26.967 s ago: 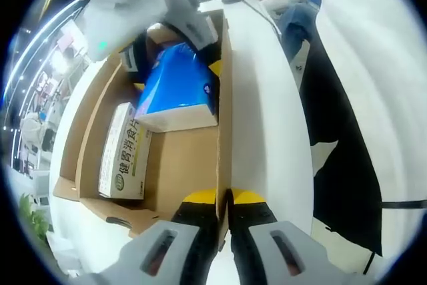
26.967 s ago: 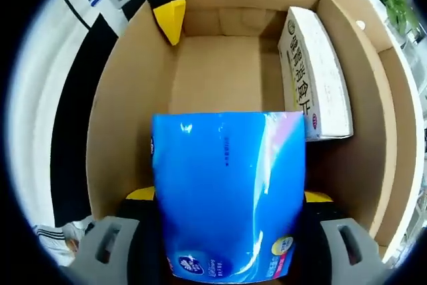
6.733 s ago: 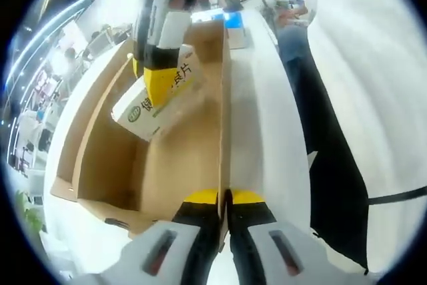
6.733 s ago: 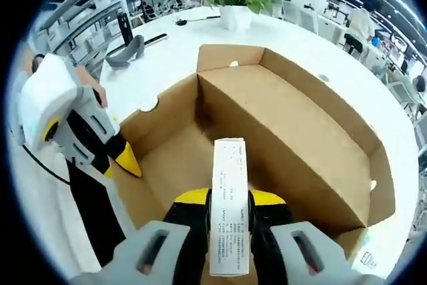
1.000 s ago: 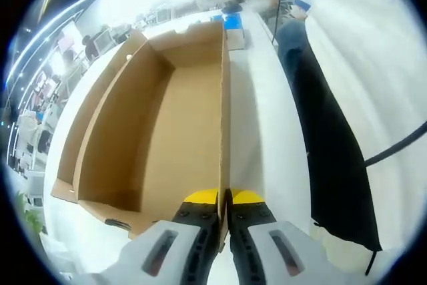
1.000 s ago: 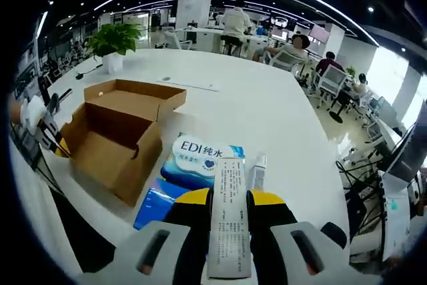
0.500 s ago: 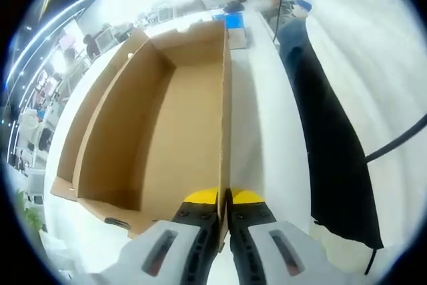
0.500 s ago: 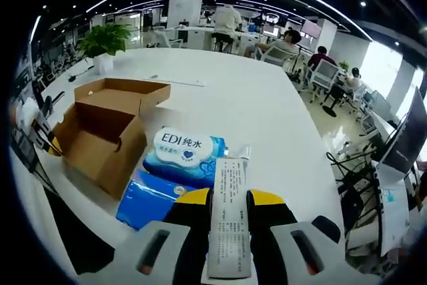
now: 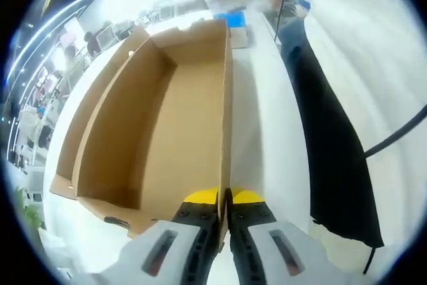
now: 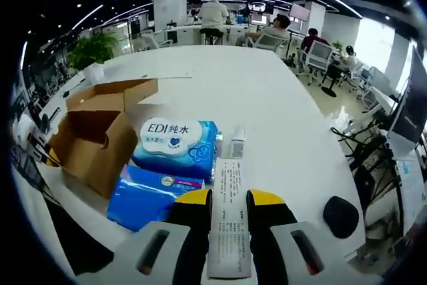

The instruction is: Operate the shoe box by opening the lid, removing the specified soft item, and placing it in the target area until the item is outside and the box remains undamaged.

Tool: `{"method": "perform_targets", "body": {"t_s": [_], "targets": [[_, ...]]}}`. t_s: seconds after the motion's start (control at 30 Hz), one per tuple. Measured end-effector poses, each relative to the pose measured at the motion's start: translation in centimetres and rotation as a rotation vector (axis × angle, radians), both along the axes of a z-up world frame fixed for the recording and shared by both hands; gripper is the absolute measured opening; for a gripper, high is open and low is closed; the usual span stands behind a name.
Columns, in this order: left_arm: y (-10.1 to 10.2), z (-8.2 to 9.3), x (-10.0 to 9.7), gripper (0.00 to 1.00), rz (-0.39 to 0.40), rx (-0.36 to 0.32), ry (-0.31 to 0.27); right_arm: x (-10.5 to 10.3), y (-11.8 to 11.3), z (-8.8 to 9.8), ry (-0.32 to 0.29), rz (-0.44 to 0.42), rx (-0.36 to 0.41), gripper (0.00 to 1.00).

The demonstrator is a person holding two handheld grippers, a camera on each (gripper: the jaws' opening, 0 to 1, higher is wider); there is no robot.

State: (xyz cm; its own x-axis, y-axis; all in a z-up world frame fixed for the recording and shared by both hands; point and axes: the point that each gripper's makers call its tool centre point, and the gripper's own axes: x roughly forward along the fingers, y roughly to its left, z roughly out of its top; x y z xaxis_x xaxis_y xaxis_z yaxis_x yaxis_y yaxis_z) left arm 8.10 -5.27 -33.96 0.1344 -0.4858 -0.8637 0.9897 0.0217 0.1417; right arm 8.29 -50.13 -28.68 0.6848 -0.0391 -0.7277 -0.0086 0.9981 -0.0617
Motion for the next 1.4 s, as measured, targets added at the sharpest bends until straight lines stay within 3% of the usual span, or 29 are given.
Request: {"method": "perform_targets", "body": {"t_s": [0.3, 0.57, 0.73, 0.83, 1.4], "targets": [[0.0, -0.1, 0.0, 0.03, 0.002, 0.006, 0.010, 0.0, 0.0, -0.7, 0.005, 0.017, -0.042, 0.19], [0.0, -0.1, 0.1, 0.03, 0.004, 0.008, 0.012, -0.2, 0.0, -2.1, 0.018, 0.013, -0.040, 0.19], [0.0, -0.1, 0.1, 0.03, 0.005, 0.008, 0.011, -0.6, 0.0, -3.0, 0.027, -0.003, -0.017, 0.19], [0.0, 0.0, 0.1, 0.03, 0.004, 0.007, 0.010, -0.6, 0.1, -3.2, 0.002, -0.025, 0.026, 0.19], [0.0, 0.0, 0.1, 0.03, 0.007, 0.006, 0.011, -0.9, -0.5, -4.5, 0.050, -0.036, 0.004, 0.20]]}}
